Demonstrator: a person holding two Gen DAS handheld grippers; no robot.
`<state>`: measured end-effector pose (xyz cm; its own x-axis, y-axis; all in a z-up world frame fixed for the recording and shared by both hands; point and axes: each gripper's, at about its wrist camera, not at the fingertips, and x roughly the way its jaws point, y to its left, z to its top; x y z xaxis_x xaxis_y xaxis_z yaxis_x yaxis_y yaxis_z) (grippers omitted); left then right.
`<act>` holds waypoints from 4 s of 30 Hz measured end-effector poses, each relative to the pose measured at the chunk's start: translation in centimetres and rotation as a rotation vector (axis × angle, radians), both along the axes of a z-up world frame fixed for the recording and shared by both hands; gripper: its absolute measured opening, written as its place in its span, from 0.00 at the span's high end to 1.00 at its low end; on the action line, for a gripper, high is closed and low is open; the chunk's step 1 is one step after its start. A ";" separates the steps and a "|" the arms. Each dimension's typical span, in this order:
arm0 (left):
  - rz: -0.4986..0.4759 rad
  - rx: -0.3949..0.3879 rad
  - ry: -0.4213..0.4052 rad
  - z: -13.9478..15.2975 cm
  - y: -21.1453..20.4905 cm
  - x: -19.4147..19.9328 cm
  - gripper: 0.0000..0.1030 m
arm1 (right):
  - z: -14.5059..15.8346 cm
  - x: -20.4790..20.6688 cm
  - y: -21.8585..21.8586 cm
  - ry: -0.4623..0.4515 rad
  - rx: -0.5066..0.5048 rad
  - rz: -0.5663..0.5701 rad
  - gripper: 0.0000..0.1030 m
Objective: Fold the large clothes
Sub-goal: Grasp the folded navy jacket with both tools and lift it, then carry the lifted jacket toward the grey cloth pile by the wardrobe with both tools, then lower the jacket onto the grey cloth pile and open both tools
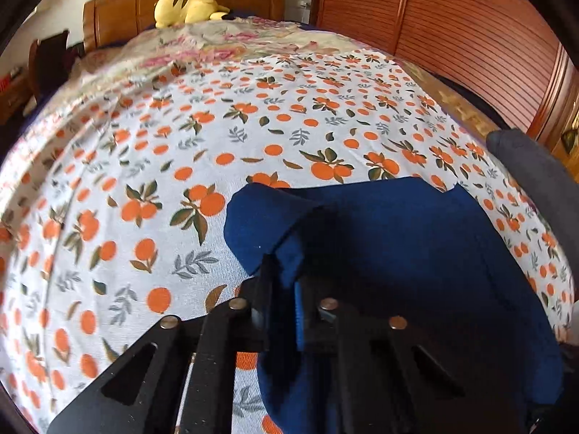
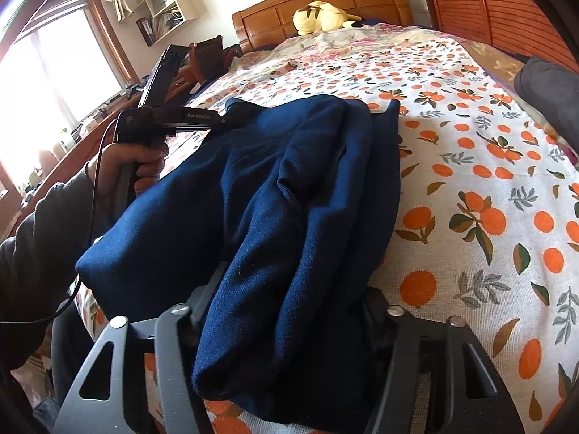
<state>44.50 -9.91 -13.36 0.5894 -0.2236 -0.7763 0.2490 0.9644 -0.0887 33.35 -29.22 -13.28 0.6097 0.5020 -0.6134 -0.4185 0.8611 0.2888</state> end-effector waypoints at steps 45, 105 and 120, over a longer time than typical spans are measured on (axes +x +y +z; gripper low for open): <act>-0.018 -0.008 -0.371 16.1 -0.7 -15.1 0.95 | 7.6 -5.5 -3.0 -0.300 -0.029 -0.027 0.80; -0.499 -0.099 -0.411 18.7 -30.4 -15.1 0.10 | 18.6 -17.7 -31.8 -0.078 -0.336 -0.651 0.38; -0.443 -0.100 -0.433 18.7 -22.5 -21.3 0.10 | 24.4 -25.9 -25.7 -0.223 -0.312 -0.758 0.31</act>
